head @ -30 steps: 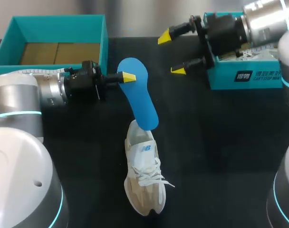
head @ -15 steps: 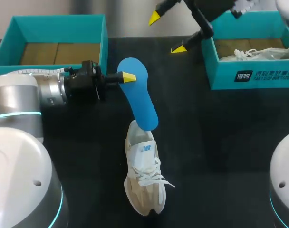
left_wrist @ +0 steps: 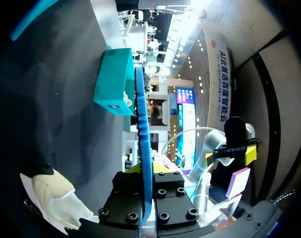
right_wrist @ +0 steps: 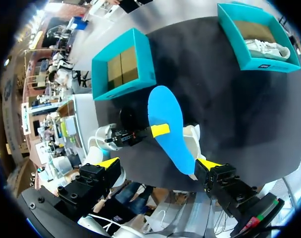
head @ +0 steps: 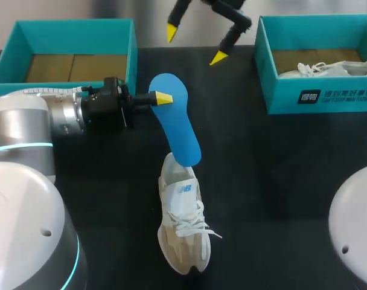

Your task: Take the shoe out of the shoebox, open the shoe tongue, remove and reinsert the insole, then place the shoe into the shoebox

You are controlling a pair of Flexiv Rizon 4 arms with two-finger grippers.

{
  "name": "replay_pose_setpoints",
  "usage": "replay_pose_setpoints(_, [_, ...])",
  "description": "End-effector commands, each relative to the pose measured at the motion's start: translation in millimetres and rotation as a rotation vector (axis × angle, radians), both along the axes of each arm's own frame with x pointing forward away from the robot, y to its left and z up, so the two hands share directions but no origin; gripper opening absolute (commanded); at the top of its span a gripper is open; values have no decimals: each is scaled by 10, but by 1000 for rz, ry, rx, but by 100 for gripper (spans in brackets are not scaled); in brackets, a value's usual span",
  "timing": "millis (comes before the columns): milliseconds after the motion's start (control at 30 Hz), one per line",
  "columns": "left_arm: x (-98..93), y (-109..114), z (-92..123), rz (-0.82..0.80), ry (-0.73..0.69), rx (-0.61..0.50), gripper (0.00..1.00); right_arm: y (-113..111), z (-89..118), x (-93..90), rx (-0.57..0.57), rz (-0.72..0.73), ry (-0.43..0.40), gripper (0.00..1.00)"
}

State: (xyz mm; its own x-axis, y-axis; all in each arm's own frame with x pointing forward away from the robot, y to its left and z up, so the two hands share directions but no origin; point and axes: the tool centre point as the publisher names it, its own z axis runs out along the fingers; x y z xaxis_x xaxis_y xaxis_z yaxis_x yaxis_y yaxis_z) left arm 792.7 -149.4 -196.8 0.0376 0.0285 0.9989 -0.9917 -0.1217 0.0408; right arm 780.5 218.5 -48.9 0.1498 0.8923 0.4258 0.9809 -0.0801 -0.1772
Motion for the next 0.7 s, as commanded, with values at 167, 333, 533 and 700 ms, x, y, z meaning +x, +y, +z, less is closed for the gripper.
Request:
replay_pose_setpoints(167, [-11, 4, 9, 2, 0, 2, 0, 248, 60, -82, -496, 91, -30, 100])
replay_pose_setpoints(333, [-11, 4, 9, 2, 0, 2, 0, 370, 5, -105, -559, 110, -61, 100])
replay_pose_setpoints(533, [-11, 4, 9, 2, 0, 2, 0, 451, -60, -148, -570, 116, -106, 100])
replay_pose_setpoints(700, [-11, 4, 9, 2, 0, 2, 0, 560, -87, -159, -585, 129, -123, 100])
